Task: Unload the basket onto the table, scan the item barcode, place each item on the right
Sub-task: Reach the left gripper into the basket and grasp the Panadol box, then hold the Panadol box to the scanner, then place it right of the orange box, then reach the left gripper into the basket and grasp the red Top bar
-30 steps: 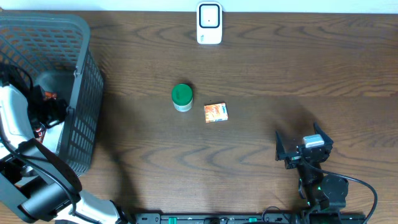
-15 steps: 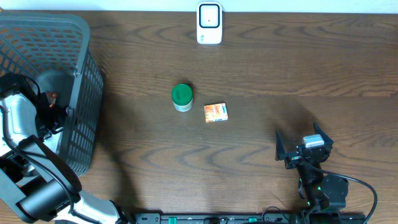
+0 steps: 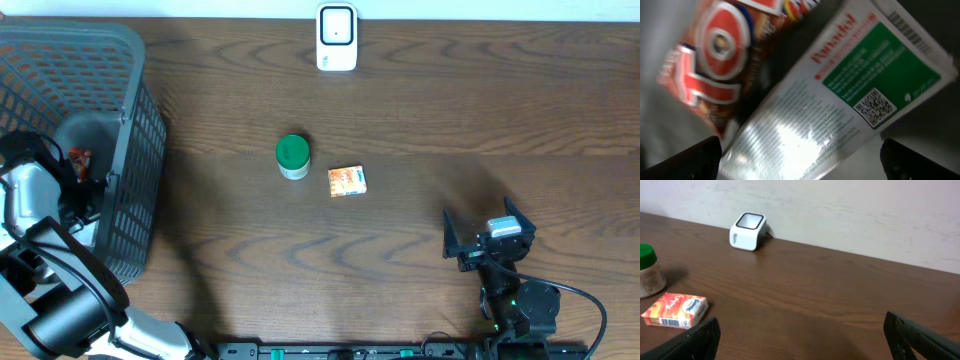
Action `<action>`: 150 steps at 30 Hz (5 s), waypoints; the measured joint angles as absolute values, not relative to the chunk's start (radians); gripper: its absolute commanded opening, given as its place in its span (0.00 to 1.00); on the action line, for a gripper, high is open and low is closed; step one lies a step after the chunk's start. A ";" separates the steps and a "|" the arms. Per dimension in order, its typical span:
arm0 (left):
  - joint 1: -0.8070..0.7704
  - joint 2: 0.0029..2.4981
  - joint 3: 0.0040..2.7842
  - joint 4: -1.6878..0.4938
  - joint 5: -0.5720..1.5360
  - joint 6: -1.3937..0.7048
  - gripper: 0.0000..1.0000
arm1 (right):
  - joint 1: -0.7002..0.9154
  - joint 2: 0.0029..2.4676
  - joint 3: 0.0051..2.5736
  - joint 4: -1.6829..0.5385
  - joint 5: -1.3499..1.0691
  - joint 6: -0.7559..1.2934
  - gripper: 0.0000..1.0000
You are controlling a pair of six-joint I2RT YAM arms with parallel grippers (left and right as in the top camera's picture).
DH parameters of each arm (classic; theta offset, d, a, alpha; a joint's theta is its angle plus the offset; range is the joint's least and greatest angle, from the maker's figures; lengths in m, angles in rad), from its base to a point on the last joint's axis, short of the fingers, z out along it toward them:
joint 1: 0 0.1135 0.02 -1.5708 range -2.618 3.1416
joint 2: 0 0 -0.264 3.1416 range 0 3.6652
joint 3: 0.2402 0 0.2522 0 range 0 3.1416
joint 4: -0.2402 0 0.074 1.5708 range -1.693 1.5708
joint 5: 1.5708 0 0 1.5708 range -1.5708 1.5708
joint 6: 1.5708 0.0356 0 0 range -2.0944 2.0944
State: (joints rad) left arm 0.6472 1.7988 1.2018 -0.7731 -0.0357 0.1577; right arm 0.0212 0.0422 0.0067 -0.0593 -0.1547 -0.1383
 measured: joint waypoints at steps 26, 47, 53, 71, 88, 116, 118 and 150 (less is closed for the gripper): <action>0.652 1.760 1.084 -0.649 0.076 0.019 0.52 | 0.021 0.042 0.007 -0.059 -0.155 -0.138 0.99; 0.652 1.512 1.623 -0.988 0.183 -0.027 0.48 | 0.021 0.042 0.007 -0.059 -0.154 -0.138 0.99; 0.608 1.270 1.685 -0.949 0.419 -0.087 0.48 | 0.021 0.042 0.007 -0.059 -0.154 -0.138 0.99; -0.391 1.468 1.672 -0.950 0.416 -0.047 0.44 | 0.021 0.042 0.007 -0.059 -0.152 -0.138 0.99; -0.752 2.127 1.672 -0.701 0.180 0.134 0.50 | 0.021 0.042 0.007 -0.059 -0.152 -0.138 0.99; -0.643 1.356 1.707 -0.730 -0.061 0.374 0.99 | 0.021 0.042 0.007 -0.059 -0.152 -0.138 0.99; -0.490 1.205 1.720 -0.727 -0.057 0.343 0.99 | 0.021 0.042 0.007 -0.059 -0.152 -0.138 0.99; 0.600 1.716 1.363 -0.830 -0.032 0.145 0.99 | 0.021 0.043 0.007 -0.059 -0.152 -0.138 0.99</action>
